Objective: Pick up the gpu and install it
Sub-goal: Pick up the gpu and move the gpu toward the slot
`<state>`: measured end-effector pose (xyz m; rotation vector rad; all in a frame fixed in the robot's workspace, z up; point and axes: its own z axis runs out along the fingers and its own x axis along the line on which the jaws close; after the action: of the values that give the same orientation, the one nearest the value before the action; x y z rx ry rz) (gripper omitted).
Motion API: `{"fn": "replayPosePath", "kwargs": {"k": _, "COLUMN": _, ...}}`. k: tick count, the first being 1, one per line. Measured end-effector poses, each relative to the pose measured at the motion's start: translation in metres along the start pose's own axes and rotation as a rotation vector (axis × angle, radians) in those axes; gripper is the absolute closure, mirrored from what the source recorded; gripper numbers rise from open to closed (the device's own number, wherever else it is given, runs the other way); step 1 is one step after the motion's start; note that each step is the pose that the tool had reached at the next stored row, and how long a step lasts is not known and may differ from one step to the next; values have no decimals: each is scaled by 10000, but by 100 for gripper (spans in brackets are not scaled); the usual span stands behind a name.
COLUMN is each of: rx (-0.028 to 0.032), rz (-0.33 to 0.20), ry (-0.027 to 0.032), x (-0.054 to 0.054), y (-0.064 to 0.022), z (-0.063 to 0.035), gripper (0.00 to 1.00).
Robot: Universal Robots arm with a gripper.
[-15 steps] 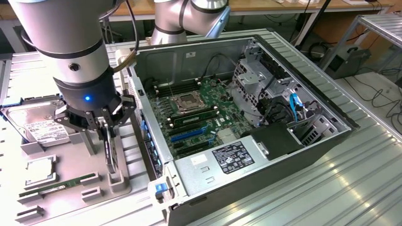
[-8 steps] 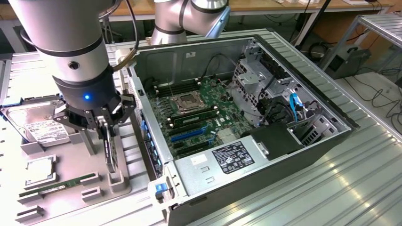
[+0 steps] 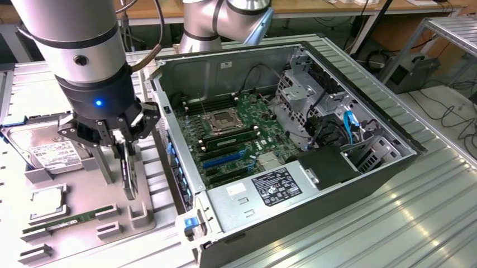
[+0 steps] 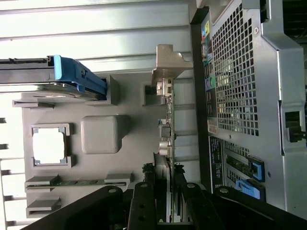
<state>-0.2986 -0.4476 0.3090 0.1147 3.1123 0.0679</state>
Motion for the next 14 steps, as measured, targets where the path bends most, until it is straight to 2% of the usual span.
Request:
{"fn": "replayPosePath", "kwargs": {"k": 1, "rx": 0, "rz": 0, "ry": 0, "x": -1, "y": 2, "z": -37, "gripper": 74}}
{"fn": "replayPosePath", "kwargs": {"k": 6, "rx": 0, "rz": 0, "ry": 0, "x": -2, "y": 4, "z": -81, "gripper": 74}}
{"fn": "replayPosePath", "kwargs": {"k": 14, "rx": 0, "rz": 0, "ry": 0, "x": -2, "y": 4, "z": -95, "gripper": 74}}
